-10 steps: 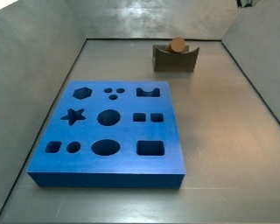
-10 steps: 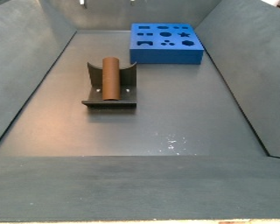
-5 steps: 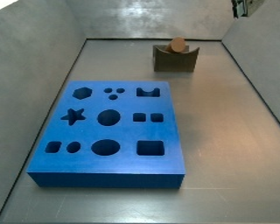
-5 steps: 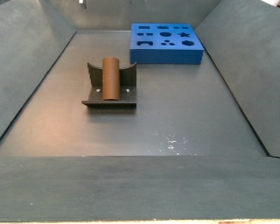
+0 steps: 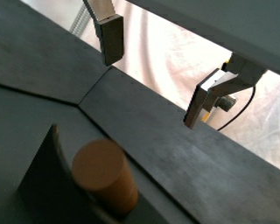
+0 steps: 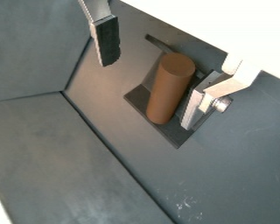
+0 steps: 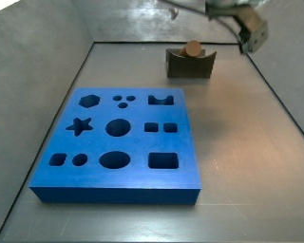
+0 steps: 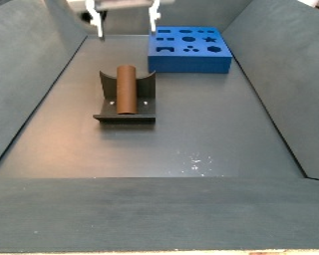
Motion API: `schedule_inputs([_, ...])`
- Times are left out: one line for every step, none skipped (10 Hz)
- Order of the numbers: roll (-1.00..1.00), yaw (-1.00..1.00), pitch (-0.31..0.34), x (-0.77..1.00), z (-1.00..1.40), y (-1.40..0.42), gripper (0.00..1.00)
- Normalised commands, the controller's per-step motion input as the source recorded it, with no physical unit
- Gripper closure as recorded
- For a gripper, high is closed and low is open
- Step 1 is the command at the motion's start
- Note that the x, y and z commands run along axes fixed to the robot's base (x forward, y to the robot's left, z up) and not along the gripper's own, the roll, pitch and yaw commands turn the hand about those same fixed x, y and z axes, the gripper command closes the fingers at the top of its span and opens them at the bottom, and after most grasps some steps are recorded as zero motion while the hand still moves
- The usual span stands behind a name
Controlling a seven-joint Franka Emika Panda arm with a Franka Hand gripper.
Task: Pick up the round object. Move up. Place the round object on the fixture. Regrasp the round object. Move to above the board. Insert the round object.
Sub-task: Regrasp the round object.
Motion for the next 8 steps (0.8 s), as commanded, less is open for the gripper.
schedule_inputs([0.17, 0.1, -0.169, 0.09, -1.0, 0.04, 0.0])
schedule_inputs([0.15, 0.06, -0.179, 0.1, -1.0, 0.04, 0.0])
schedule_inputs([0.13, 0.03, -0.178, 0.11, -1.0, 0.03, 0.0])
schedule_inputs([0.12, 0.0, -0.158, 0.11, -1.0, 0.03, 0.0])
schedule_inputs([0.12, -0.02, -0.131, 0.11, -0.93, 0.02, 0.0])
schedule_inputs([0.12, -0.03, -0.103, 0.1, -0.78, 0.02, 0.0])
schedule_inputs([0.11, -0.04, -0.056, 0.09, -0.6, 0.01, 0.0])
schedule_inputs([0.12, -0.04, -0.025, 0.09, -0.46, 0.0, 0.0])
